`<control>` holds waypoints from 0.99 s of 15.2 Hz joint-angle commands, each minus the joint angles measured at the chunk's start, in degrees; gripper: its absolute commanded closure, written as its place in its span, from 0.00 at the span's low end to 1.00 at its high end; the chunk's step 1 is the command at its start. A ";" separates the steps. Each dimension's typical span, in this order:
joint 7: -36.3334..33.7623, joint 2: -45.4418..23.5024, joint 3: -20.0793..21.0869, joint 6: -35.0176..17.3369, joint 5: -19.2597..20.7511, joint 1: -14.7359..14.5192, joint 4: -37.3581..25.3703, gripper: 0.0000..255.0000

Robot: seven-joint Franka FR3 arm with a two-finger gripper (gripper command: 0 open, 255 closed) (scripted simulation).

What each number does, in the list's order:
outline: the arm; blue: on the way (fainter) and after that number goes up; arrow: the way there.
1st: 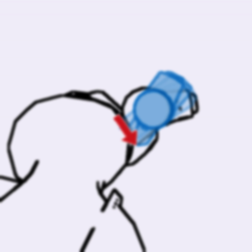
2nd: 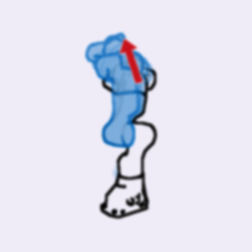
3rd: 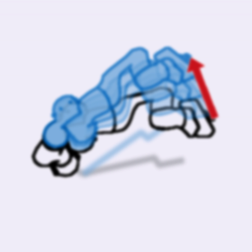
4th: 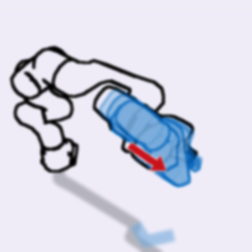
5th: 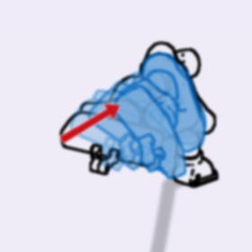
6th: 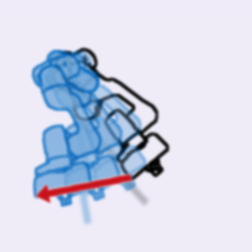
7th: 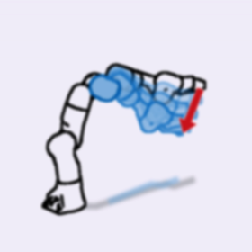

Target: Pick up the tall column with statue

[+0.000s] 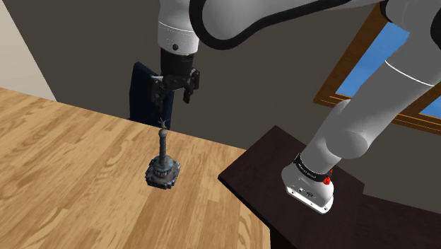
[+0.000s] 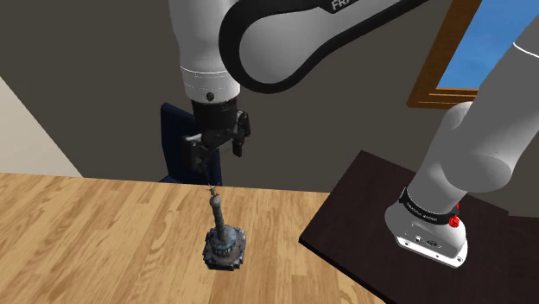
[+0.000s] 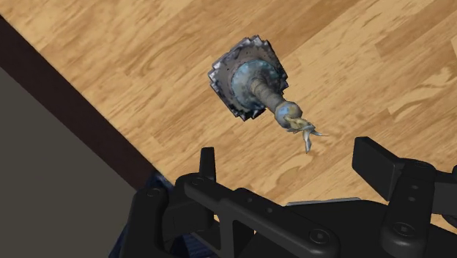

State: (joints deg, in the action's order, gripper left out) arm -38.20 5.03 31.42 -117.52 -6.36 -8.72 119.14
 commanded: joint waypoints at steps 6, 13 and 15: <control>-4.25 -6.23 1.76 -4.12 3.18 -1.16 -2.01 0.00; -4.65 -7.40 1.82 -6.83 3.87 -1.30 -0.29 1.00; -4.66 -7.43 1.82 -6.83 3.89 -1.30 -0.32 1.00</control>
State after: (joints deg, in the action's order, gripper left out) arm -42.85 -2.35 33.23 -124.33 -2.47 -10.01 118.78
